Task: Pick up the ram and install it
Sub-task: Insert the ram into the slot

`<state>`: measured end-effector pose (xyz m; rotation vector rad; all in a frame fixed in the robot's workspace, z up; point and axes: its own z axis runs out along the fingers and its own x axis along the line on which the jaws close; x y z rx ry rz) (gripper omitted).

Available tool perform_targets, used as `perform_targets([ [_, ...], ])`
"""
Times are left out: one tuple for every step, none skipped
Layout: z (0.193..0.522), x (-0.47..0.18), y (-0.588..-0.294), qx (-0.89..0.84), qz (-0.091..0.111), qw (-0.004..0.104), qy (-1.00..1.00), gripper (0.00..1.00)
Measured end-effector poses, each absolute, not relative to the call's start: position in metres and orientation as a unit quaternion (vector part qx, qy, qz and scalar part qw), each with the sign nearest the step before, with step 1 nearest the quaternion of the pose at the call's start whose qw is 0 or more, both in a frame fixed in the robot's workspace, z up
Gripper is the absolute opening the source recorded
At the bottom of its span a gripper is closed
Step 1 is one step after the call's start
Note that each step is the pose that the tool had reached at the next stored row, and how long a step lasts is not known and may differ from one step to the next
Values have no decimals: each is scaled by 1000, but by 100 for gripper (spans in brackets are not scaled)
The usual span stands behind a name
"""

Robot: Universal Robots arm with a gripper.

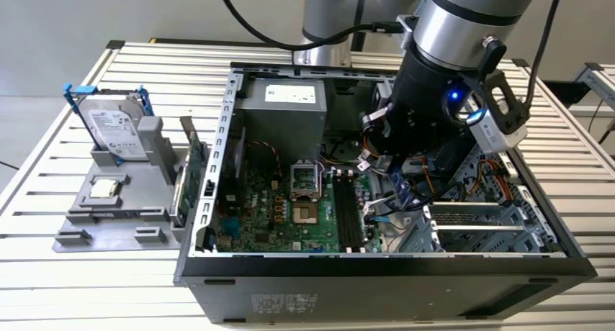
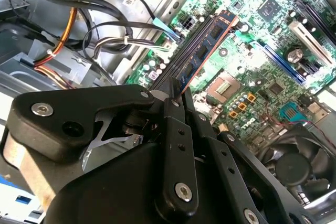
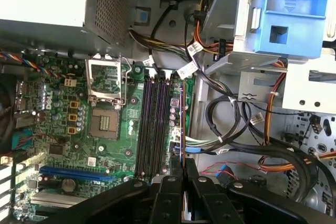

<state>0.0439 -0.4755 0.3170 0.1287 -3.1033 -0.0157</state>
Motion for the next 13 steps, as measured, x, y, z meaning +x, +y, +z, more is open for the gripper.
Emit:
perform_targets([
  [316,44,-475,41,-5,18,-999,0],
  [316,44,-475,41,-5,18,-999,0],
  [315,44,-475,41,-5,18,-999,0],
  [315,44,-475,41,-5,18,-999,0],
  [314,44,-475,41,-5,18,-999,0],
  [314,44,-475,41,-5,18,-999,0],
  [313,44,-475,41,-5,18,-999,0],
  [312,44,-475,41,-5,18,-999,0],
  [312,44,-475,41,-5,18,-999,0],
  [311,44,-475,41,-5,18,-999,0],
  [311,44,-475,41,-5,18,-999,0],
  [310,44,-475,41,-5,18,-999,0],
  [310,44,-475,41,-5,18,-999,0],
])
